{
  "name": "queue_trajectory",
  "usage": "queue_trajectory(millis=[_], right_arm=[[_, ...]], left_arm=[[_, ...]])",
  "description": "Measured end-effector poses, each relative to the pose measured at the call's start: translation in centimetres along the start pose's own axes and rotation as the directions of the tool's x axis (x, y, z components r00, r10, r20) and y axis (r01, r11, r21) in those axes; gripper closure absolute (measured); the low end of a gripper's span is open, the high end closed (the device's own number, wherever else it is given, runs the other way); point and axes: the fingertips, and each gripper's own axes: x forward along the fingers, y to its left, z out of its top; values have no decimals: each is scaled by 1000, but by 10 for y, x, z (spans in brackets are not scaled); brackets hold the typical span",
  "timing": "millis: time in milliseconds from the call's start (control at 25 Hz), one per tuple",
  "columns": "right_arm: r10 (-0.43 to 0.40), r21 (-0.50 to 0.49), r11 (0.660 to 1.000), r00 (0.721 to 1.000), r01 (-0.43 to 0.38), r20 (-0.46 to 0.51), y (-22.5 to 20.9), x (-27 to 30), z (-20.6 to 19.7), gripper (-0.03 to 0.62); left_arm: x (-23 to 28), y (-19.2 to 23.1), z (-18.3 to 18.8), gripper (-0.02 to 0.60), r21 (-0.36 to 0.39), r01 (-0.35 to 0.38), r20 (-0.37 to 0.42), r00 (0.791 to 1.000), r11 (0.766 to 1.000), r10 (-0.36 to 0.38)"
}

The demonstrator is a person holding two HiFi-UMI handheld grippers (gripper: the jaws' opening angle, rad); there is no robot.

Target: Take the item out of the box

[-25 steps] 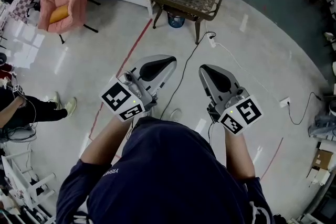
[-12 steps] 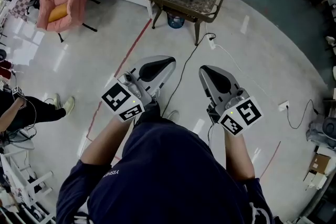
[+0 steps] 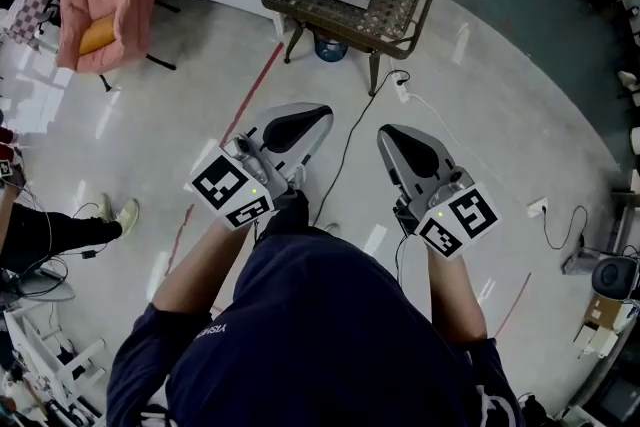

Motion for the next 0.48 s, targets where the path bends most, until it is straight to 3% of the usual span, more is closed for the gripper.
queue_trajectory(millis=[480], right_arm=[[-42, 13, 999, 999, 42, -16, -46, 128, 21, 574]], left_arm=[[12, 136, 21, 574, -14, 31, -21, 999, 999, -32]])
